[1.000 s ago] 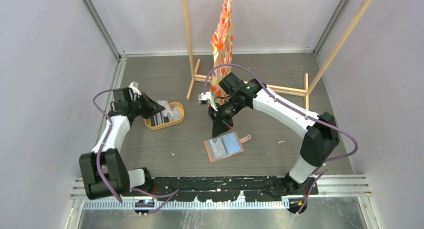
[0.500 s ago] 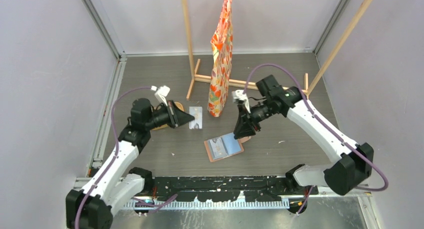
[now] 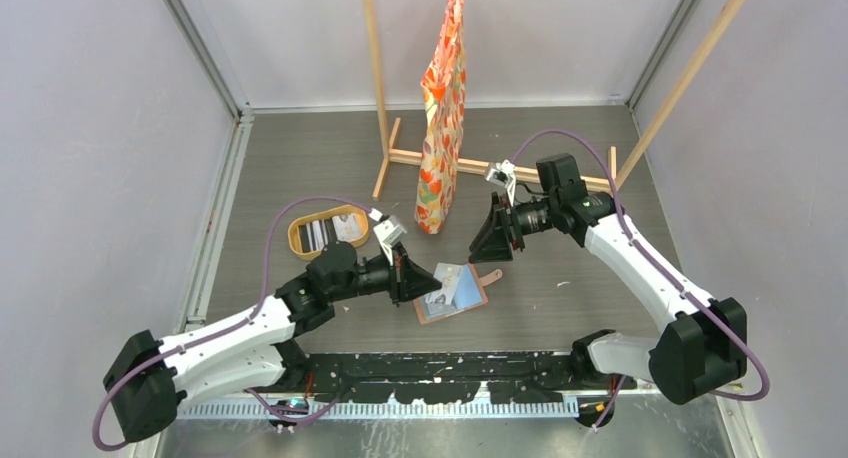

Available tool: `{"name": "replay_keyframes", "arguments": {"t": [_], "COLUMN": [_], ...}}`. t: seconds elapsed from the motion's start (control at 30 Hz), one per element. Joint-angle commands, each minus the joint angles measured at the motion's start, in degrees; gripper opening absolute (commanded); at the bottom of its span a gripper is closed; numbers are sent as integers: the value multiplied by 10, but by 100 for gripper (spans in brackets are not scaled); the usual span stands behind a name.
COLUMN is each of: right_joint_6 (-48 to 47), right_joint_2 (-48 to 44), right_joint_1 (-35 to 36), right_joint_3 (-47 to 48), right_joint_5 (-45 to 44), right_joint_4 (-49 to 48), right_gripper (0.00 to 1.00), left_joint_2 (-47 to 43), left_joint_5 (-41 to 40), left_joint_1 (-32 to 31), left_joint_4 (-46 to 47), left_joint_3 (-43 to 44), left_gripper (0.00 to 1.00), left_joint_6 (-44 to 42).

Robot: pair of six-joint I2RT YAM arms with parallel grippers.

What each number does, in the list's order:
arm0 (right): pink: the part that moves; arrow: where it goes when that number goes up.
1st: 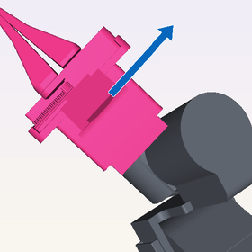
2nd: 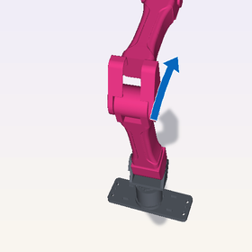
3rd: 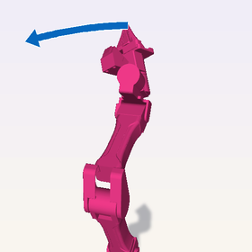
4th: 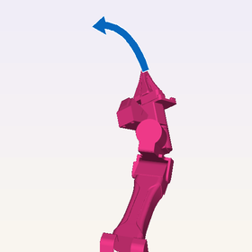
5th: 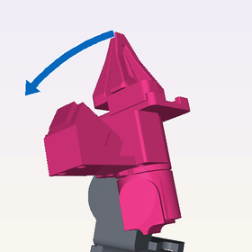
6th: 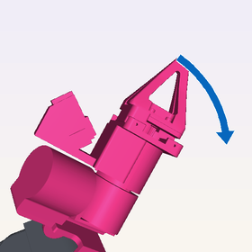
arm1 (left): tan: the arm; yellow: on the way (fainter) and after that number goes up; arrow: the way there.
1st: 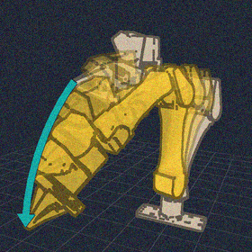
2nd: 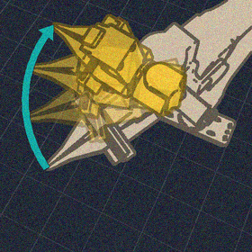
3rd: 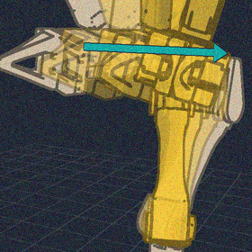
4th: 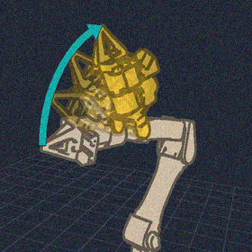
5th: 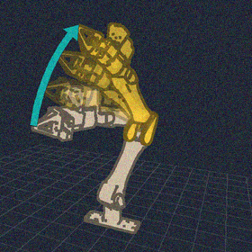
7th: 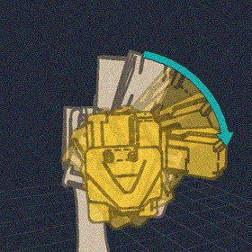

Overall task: Put the credit cards into the card holder
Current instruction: Insert the credit card into the card holder.

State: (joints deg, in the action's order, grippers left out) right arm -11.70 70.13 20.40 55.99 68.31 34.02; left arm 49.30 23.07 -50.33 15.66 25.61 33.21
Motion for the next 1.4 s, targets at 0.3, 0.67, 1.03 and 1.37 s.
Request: {"name": "replay_keyframes", "arguments": {"t": [0.3,0.67,1.03,1.37], "right_joint_6": [-18,-40,-73,-116], "right_joint_2": [41,54,59,76], "right_joint_1": [4,29,35,42], "right_joint_3": [18,28,42,50], "right_joint_5": [34,54,57,57], "right_joint_4": [11,31,59,101], "right_gripper": [57,48,1,1], "left_joint_2": [71,118,110,13], "left_joint_5": [-70,-52,-67,-40], "left_joint_1": [-21,-21,-21,-13], "left_joint_4": [163,227,229,34], "left_joint_3": [12,8,-3,-9], "left_gripper": [0,0,28,91], "left_joint_6": [-26,0,21,-2]}}
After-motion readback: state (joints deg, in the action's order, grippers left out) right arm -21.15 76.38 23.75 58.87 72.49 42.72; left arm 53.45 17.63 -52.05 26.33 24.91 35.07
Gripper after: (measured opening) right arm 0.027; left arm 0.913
